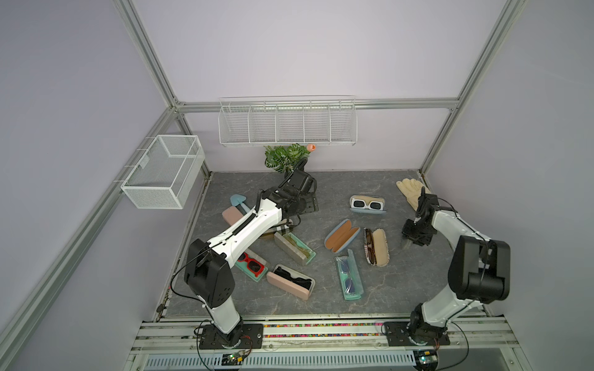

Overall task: Close the glasses case
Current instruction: Place the glasses case at the center of the board.

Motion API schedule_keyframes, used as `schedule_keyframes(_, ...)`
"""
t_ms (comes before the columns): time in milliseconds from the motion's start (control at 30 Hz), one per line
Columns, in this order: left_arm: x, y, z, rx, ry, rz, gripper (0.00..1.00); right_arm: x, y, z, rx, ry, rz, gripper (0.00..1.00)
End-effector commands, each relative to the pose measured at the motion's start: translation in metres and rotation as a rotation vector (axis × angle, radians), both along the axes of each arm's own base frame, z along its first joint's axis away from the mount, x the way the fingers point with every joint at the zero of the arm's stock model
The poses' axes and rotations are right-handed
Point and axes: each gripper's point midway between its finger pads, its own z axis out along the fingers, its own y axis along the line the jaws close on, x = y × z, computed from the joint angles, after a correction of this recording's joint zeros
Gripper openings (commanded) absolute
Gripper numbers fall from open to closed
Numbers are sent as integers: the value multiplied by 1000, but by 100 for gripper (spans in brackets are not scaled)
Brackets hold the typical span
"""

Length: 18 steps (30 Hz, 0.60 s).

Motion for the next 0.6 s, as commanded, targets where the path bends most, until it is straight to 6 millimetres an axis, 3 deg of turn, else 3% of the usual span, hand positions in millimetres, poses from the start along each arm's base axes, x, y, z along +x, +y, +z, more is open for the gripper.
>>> schedule_keyframes(0,4,-2,-6,6,24,-22,80,13,-4,2,8,-31,-1,35)
schedule_keyframes(133,6,-4,-11,6,34,-32,80,9,-5,-4,1,-8,-7,39)
schedule_keyframes(367,6,-7,-16,3,49,-50,80,3,-6,-2,-7,1,-3,64)
schedule_keyframes(567,4,-5,-14,7,50,-60,80,2,3,26,21,-82,17,71)
